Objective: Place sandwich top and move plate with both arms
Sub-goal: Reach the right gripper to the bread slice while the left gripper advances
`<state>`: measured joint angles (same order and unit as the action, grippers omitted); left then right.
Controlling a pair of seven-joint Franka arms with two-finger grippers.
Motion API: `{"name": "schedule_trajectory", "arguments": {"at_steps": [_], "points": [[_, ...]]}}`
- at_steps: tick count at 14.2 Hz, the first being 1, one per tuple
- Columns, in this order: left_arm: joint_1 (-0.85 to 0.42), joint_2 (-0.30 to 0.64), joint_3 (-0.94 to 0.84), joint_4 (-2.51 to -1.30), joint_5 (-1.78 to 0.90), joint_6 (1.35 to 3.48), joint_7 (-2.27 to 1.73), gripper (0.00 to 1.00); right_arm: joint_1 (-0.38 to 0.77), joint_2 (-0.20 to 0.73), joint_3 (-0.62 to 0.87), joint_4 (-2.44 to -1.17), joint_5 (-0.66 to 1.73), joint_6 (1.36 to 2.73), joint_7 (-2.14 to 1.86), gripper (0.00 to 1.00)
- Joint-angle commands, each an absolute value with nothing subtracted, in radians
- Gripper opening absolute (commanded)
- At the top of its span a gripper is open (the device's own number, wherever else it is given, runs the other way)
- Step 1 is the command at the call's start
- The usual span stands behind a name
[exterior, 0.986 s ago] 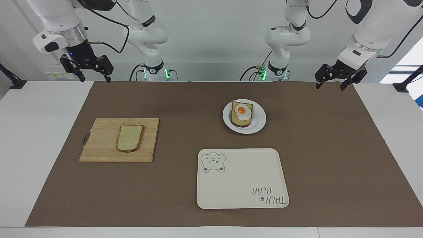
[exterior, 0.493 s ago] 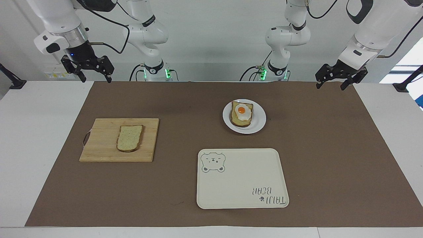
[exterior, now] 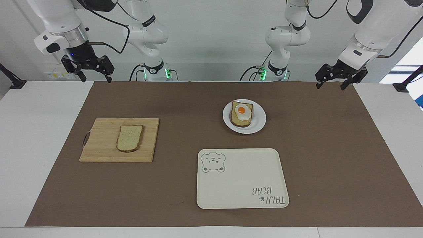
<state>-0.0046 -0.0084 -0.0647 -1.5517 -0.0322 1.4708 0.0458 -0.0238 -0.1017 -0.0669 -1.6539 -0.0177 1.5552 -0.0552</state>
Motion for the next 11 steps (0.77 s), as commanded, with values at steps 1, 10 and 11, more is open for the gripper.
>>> {"name": "schedule_trajectory", "arguments": {"at_steps": [1,10,11], "points": [[-0.009,-0.02,-0.063,-1.554,-0.029,1.453,0.044,1.0,-0.035,-0.129,-0.061,-1.684,-0.014,1.557,-0.044,1.0],[-0.012,-0.044,-0.066,-1.588,-0.031,1.416,0.058,1.0,-0.037,-0.129,-0.061,-1.693,-0.014,1.56,-0.049,1.0],[-0.014,-0.043,-0.066,-1.586,-0.034,1.42,0.048,1.0,-0.038,-0.129,-0.066,-1.706,-0.014,1.568,-0.054,1.0]]}}
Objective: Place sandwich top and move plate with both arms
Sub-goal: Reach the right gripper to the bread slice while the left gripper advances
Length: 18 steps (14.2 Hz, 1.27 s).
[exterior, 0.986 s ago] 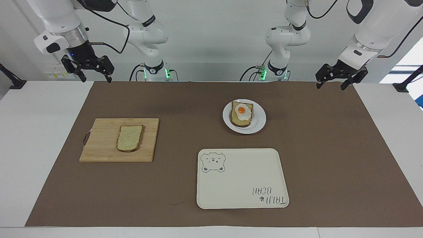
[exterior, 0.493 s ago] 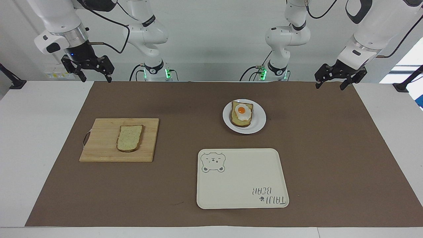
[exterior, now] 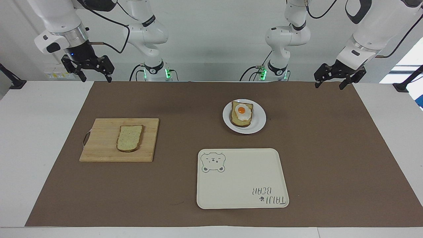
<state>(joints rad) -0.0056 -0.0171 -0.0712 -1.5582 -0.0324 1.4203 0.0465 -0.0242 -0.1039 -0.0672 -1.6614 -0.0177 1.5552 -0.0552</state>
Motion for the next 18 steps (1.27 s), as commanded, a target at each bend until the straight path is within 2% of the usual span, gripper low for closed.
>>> {"name": "schedule_trajectory", "arguments": {"at_steps": [1,6,10,14,18], "points": [[-0.014,-0.046,-0.066,-1.592,-0.037,1.419,0.048,1.0,-0.04,-0.127,-0.069,-1.712,-0.014,1.572,-0.055,1.0],[-0.009,-0.051,-0.067,-1.617,-0.136,1.436,0.072,1.0,-0.038,-0.101,-0.067,-1.85,0.0,1.755,-0.092,1.0],[-0.014,-0.093,-0.067,-1.742,-0.225,1.552,0.078,1.0,-0.06,-0.025,-0.067,-1.903,0.012,1.877,-0.172,1.0],[-0.002,-0.106,-0.064,-1.816,-0.333,1.588,0.152,1.0,-0.091,0.08,-0.067,-1.939,0.104,2.032,-0.255,1.0],[0.003,-0.13,-0.06,-1.899,-0.428,1.646,0.238,1.0,-0.092,0.136,-0.067,-1.974,0.13,2.112,-0.271,1.0]]}}
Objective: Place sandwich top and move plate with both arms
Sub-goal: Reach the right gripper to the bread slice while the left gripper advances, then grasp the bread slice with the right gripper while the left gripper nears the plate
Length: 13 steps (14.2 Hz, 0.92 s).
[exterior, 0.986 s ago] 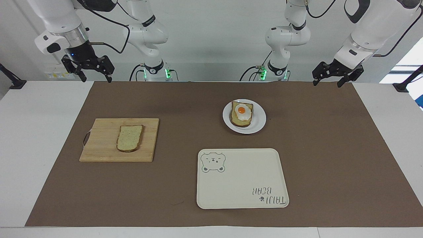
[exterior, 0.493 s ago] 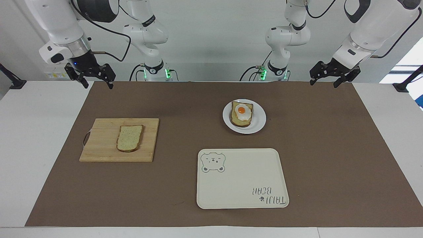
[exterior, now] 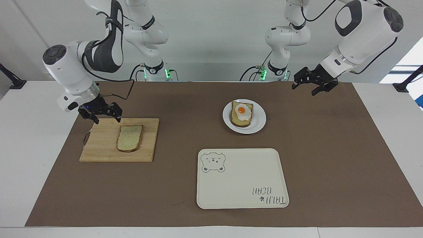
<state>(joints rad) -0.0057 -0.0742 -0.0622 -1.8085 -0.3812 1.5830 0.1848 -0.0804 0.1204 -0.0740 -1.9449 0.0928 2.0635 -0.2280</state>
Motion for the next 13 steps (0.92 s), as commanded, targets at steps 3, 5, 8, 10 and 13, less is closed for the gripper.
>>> {"name": "schedule_trajectory", "arguments": {"at_steps": [3,5,8,10,13], "points": [[0.005,-0.137,-0.06,-1.959,-0.469,1.689,0.305,1.0,-0.092,0.167,-0.067,-2.029,0.14,2.198,-0.331,1.0],[0.014,-0.137,-0.06,-1.994,-0.497,1.732,0.348,1.0,-0.094,0.178,-0.067,-2.058,0.14,2.238,-0.347,1.0],[0.02,-0.135,-0.06,-2.066,-0.54,1.796,0.425,1.0,-0.094,0.193,-0.067,-2.082,0.14,2.261,-0.353,1.0],[0.021,-0.13,-0.06,-2.088,-0.56,1.804,0.46,1.0,-0.101,0.21,-0.067,-2.085,0.14,2.275,-0.365,1.0],[0.026,-0.132,-0.06,-2.14,-0.609,1.848,0.52,1.0,-0.106,0.219,-0.067,-2.091,0.153,2.283,-0.368,1.0]]}}
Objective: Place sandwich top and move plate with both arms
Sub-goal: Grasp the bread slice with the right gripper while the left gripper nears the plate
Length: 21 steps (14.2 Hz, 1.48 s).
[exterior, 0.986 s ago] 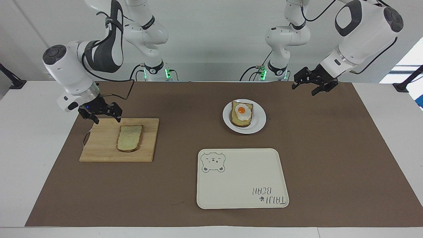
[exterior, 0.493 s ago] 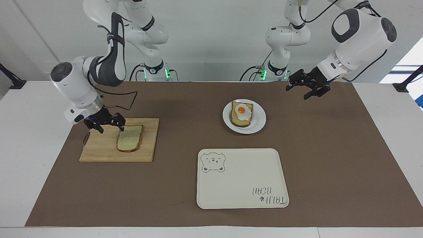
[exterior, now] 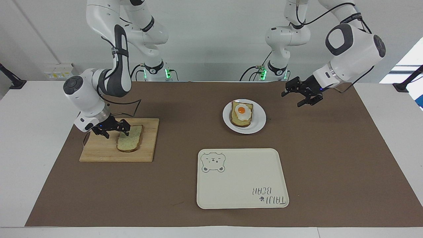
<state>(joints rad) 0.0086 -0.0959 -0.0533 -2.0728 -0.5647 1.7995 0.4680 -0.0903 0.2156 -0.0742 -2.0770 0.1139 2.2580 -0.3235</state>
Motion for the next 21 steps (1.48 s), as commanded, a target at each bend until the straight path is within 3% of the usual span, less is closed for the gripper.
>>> {"name": "schedule_trajectory", "arguments": {"at_steps": [1,2,6,10,11,12,13,21], "points": [[0.026,-0.129,-0.06,-2.149,-0.623,1.862,0.538,1.0,-0.106,0.221,-0.067,-2.094,0.17,2.283,-0.371,1.0],[0.026,-0.129,-0.06,-2.163,-0.632,1.876,0.557,1.0,-0.104,0.221,-0.067,-2.095,0.176,2.283,-0.377,0.98],[0.064,-0.132,-0.06,-2.172,-0.702,1.878,0.606,1.0,-0.106,0.229,-0.067,-2.097,0.204,2.284,-0.408,0.61],[0.06,-0.115,-0.06,-2.177,-0.773,1.884,0.607,1.0,-0.106,0.241,-0.067,-2.097,0.216,2.304,-0.411,0.43],[0.06,-0.109,-0.06,-2.177,-0.781,1.878,0.607,1.0,-0.106,0.241,-0.067,-2.097,0.219,2.304,-0.41,0.31],[0.06,-0.1,-0.06,-2.175,-0.794,1.876,0.607,1.0,-0.104,0.241,-0.067,-2.098,0.221,2.304,-0.397,0.11],[0.06,-0.083,-0.06,-2.177,-0.826,1.868,0.617,1.0,-0.106,0.241,-0.067,-2.105,0.239,2.304,-0.399,0.0],[0.035,-0.038,-0.061,-2.243,-0.911,1.894,0.661,1.0,-0.11,0.256,-0.069,-2.071,0.258,2.296,-0.414,0.0]]}}
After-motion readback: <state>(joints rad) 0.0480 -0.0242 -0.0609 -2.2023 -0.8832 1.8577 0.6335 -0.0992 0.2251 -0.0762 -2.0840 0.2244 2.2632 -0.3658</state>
